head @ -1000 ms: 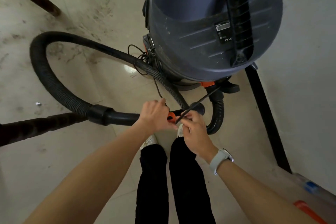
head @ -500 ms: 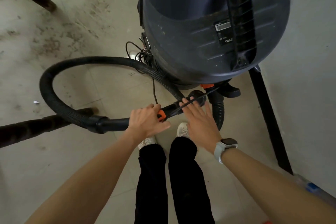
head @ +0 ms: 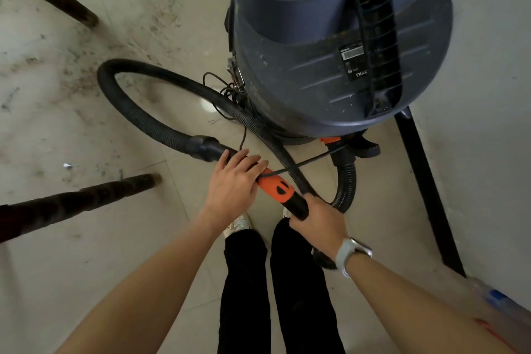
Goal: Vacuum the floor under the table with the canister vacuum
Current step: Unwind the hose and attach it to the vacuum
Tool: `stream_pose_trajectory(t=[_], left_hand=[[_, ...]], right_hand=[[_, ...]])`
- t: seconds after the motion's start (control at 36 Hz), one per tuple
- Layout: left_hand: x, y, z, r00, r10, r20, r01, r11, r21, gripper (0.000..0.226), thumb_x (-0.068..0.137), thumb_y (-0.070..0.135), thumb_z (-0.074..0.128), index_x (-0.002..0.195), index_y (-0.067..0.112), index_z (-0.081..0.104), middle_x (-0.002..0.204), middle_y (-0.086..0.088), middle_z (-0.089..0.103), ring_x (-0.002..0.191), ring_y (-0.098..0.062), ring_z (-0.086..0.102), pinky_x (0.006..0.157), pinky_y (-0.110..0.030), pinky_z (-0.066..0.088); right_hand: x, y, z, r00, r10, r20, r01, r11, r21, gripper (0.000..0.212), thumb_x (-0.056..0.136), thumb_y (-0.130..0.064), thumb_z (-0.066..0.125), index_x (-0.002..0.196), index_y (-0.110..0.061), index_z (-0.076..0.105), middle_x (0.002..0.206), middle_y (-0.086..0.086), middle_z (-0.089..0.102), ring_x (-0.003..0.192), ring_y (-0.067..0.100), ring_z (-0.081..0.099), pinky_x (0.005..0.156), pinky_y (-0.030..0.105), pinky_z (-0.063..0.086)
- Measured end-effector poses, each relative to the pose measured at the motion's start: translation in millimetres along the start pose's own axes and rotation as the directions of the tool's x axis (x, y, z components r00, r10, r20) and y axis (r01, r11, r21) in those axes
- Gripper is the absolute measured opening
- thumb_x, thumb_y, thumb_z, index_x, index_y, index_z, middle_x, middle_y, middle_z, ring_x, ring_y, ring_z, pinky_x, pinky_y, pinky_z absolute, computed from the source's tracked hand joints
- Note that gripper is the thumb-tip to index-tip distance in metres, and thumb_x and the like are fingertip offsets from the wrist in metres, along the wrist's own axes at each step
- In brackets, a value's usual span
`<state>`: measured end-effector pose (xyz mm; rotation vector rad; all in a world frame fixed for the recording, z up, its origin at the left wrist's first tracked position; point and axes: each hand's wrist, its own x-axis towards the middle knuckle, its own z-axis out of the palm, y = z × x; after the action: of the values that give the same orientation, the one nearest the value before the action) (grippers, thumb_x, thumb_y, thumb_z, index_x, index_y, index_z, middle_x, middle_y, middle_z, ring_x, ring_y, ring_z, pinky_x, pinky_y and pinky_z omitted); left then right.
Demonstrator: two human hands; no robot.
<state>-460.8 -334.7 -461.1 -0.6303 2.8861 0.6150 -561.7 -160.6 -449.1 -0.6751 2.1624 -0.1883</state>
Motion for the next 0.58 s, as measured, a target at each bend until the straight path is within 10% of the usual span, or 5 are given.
stream_pose_trajectory(t=[0.25,0.31,0.39,0.47,0.58], left_hand=[[3,4,-1,0.793,-0.609,0.036,0.605,0.777,-0.176,0.063,0.092,0.032,0.059,0.146,0.011,0.033,0.153,-0.018,0.025,0.141,-0.036,0.023,0.114,-0.048,0.024],[4,13,-2,0.573,-0.795,0.198,0.792,0.475,-0.383,0.083,0.090,0.045,0.059,0.150,0.007,0.016,0.155,-0.017,0.017,0.142,-0.033,0.022,0.115,-0.045,0.025],[9,34,-6,0.248,-0.661,0.709,0.759,-0.323,-0.566,0.079,0.092,0.052,0.051,0.146,0.002,0.023,0.132,-0.015,0.046,0.117,-0.029,0.052,0.099,-0.044,0.046],[13,62,-12,0.445,-0.361,0.820,0.368,-0.761,-0.535,0.039,0.101,0.035,0.040,0.125,0.005,0.048,0.103,-0.012,0.059,0.095,-0.028,0.061,0.088,-0.042,0.049],[22,81,-20,0.536,-0.356,0.765,0.306,-0.763,-0.569,0.023,0.098,0.025,0.051,0.114,0.008,0.051,0.103,-0.011,0.061,0.096,-0.026,0.062,0.086,-0.039,0.050]], right_hand=[[-41,48,-22,0.990,0.144,-0.004,-0.141,0.971,0.192,0.019,0.078,-0.034,0.067,0.087,-0.034,0.050,0.073,-0.013,0.056,0.074,0.014,0.058,0.066,0.027,0.042],[-45,50,-27,0.988,0.156,0.014,-0.155,0.961,0.230,0.023,0.078,-0.031,0.067,0.082,-0.038,0.045,0.073,-0.013,0.055,0.074,0.014,0.057,0.066,0.026,0.039],[-50,48,-28,0.985,0.168,0.040,-0.173,0.949,0.264,0.027,0.078,-0.029,0.067,0.074,-0.041,0.042,0.071,-0.013,0.055,0.073,0.014,0.056,0.066,0.025,0.039],[-55,45,-25,0.984,0.162,0.078,-0.178,0.942,0.284,0.024,0.079,-0.030,0.067,0.075,-0.038,0.045,0.073,-0.009,0.059,0.073,0.016,0.059,0.064,0.027,0.041],[-57,54,-23,0.967,0.161,0.198,-0.207,0.949,0.239,0.023,0.081,-0.035,0.068,0.100,-0.026,0.058,0.092,-0.002,0.067,0.087,0.019,0.062,0.078,0.032,0.049]])
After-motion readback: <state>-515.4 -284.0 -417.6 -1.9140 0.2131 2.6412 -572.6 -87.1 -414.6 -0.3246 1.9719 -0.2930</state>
